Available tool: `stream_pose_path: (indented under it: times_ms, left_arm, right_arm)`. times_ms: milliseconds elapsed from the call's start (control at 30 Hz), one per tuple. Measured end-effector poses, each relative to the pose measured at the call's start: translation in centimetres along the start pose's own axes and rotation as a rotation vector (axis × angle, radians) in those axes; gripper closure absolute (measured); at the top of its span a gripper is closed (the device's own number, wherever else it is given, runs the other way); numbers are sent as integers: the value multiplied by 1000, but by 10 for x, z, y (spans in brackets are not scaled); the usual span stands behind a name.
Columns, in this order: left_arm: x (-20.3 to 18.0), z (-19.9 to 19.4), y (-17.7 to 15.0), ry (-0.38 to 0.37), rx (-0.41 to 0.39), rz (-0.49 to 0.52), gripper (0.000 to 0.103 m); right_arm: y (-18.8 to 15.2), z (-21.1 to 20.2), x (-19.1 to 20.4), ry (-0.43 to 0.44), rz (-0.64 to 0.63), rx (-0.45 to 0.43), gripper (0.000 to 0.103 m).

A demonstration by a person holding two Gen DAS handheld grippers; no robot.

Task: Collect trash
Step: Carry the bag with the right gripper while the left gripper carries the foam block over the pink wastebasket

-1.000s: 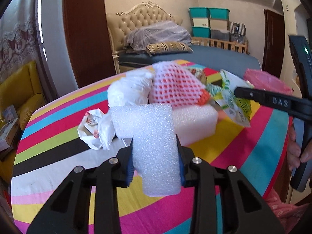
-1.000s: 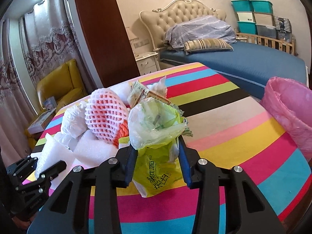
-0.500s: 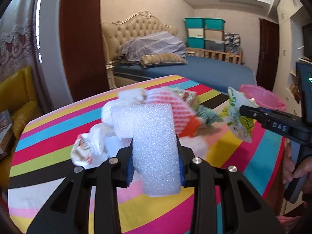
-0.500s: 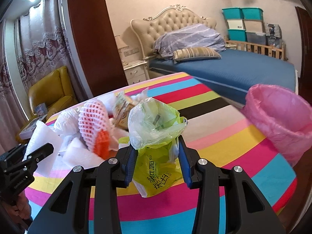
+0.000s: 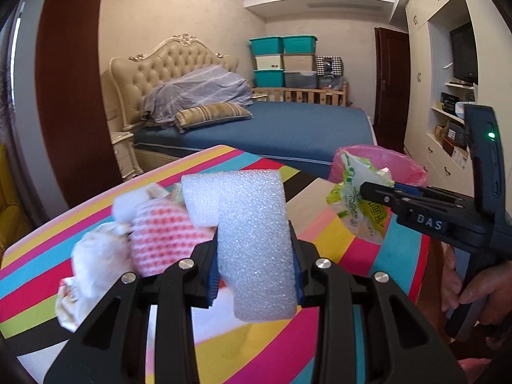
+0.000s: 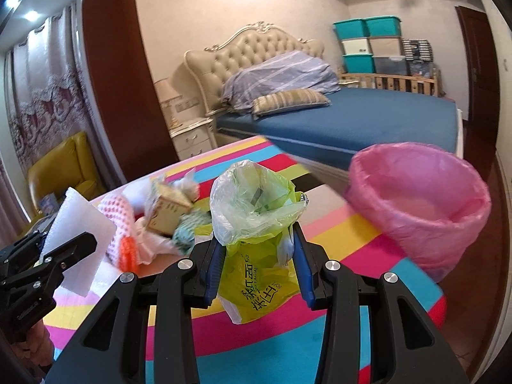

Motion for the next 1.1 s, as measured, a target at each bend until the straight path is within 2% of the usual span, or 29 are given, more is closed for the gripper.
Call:
stream_pose_path:
  times_ms: [233,500,767,1100]
  left_arm:
    - [-33,37,17,-61,22,20,69]
    - [-86,67,46,-123,-2,90,69]
    - [-134,106,79,-199,2,114,69]
    - [-196,179,127,-306,19,126,68]
  right_arm:
    - [17,-17,-42,-82,8,-60,63]
    - [35,-30,-100,-189,25,-104,63]
    - [50,-31,-151,-268,24,-125,63]
    - [59,-14,-214,-346,52,-109,63]
Point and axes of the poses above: each gripper's, at about its wrist camera, not at the fingertips, and z roughly the way its jaws point, x to its left, y to its top, the point moved 10 cm from there along z, roughly the way its jaws point, and after that the axes turned 1 degree about y, right-handed, at the moved point
